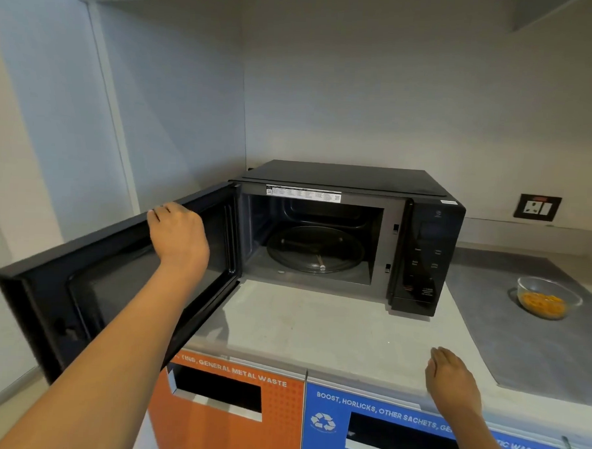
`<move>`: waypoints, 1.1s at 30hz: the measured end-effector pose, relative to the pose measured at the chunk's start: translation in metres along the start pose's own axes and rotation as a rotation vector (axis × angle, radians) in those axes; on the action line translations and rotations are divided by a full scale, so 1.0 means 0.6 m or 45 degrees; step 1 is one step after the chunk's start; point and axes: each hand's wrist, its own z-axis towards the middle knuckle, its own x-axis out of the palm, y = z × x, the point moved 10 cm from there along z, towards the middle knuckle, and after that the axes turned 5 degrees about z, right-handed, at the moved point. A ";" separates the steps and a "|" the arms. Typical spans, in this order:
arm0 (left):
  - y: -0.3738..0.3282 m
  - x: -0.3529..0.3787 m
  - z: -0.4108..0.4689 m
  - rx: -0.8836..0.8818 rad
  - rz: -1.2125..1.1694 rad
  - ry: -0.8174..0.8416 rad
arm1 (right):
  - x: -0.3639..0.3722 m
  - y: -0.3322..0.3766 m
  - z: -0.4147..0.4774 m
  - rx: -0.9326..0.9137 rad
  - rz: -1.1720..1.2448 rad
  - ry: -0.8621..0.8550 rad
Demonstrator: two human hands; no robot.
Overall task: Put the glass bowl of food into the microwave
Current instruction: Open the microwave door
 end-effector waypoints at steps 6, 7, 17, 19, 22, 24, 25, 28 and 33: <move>-0.016 0.011 -0.005 0.012 -0.032 -0.188 | -0.002 -0.006 0.002 -0.004 0.030 -0.041; -0.018 0.014 -0.004 -0.002 -0.054 -0.182 | -0.002 -0.007 0.001 0.004 0.037 -0.047; -0.013 0.035 0.003 -0.058 -0.166 -0.245 | 0.000 -0.009 -0.007 0.027 0.134 -0.055; -0.012 0.034 0.003 -0.081 -0.163 -0.246 | -0.001 -0.008 -0.008 0.020 0.158 -0.061; -0.012 0.037 0.003 -0.101 -0.131 -0.234 | 0.000 -0.009 -0.009 0.037 0.163 -0.042; -0.017 0.041 0.001 -0.103 -0.099 -0.236 | 0.003 -0.010 -0.008 0.052 0.148 -0.003; -0.016 0.042 0.000 -0.103 -0.089 -0.245 | 0.005 -0.007 -0.008 0.054 0.143 0.015; -0.020 0.044 0.001 -0.100 -0.103 -0.257 | 0.005 -0.008 -0.010 0.073 0.142 0.047; -0.015 0.053 0.003 -0.087 -0.158 -0.271 | 0.004 -0.002 -0.014 0.042 0.157 0.071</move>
